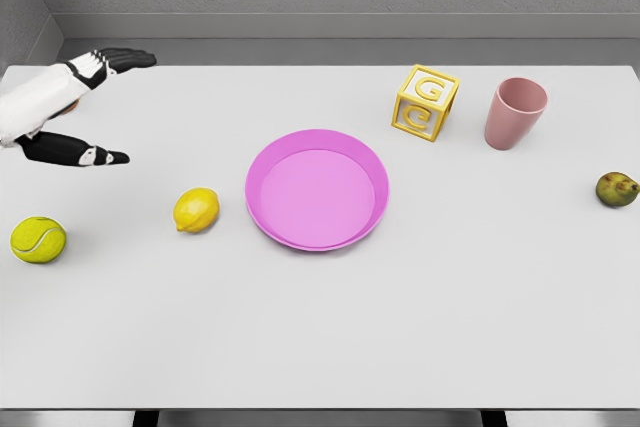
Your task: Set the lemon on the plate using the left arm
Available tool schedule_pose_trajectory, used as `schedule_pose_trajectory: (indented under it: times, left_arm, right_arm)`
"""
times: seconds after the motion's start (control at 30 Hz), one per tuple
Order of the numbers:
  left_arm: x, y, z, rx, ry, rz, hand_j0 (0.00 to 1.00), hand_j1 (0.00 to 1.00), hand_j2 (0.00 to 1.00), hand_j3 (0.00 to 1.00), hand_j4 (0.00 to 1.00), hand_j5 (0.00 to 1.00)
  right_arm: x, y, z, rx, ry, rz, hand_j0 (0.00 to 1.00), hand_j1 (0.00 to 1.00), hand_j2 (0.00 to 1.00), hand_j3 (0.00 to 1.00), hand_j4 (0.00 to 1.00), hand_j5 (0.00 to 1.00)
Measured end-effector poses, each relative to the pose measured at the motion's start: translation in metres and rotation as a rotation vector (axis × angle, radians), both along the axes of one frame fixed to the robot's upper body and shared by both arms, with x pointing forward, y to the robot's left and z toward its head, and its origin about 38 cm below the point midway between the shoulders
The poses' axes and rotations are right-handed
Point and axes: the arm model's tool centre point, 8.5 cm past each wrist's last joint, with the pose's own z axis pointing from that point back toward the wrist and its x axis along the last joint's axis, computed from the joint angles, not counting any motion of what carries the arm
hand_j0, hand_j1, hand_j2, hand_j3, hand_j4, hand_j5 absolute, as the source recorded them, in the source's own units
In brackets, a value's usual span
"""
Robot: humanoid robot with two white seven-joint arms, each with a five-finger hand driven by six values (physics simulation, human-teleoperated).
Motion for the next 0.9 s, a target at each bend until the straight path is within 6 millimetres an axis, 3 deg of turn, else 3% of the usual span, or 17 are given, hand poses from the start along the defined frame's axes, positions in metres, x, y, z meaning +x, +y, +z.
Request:
schedule_pose_trajectory:
  times: [0.17,0.3,0.37,0.43,0.7,0.9]
  left_arm:
    - [-0.003,-0.018,-0.027,0.050,0.021,0.006,1.00,1.00,1.00,1.00,1.00,1.00]
    - [-0.019,-0.028,-0.054,0.115,0.066,-0.002,0.99,0.99,0.99,0.99,0.99,0.99]
    - [-0.022,-0.039,-0.053,0.105,0.048,-0.020,0.99,0.99,0.99,0.99,0.99,0.99]
    - [-0.033,-0.050,-0.069,0.072,0.075,-0.032,0.99,0.99,0.99,0.99,0.99,0.99]
    - [-0.043,-0.059,-0.070,-0.021,0.047,-0.004,0.99,0.99,0.99,0.99,0.99,0.99]
    - [-0.044,-0.045,-0.062,0.041,0.039,0.003,0.97,0.97,0.97,0.97,0.97,0.97]
  right_arm:
    - [0.000,0.000,0.000,0.000,0.000,0.000,1.00,1.00,1.00,1.00,1.00,1.00]
    - [0.000,0.000,0.000,0.000,0.000,0.000,1.00,1.00,1.00,1.00,1.00,1.00]
    - [0.000,0.000,0.000,0.000,0.000,0.000,1.00,1.00,1.00,1.00,1.00,1.00]
    - [0.000,0.000,0.000,0.000,0.000,0.000,1.00,1.00,1.00,1.00,1.00,1.00]
    - [0.000,0.000,0.000,0.000,0.000,0.000,1.00,1.00,1.00,1.00,1.00,1.00]
    - [0.000,0.000,0.000,0.000,0.000,0.000,1.00,1.00,1.00,1.00,1.00,1.00]
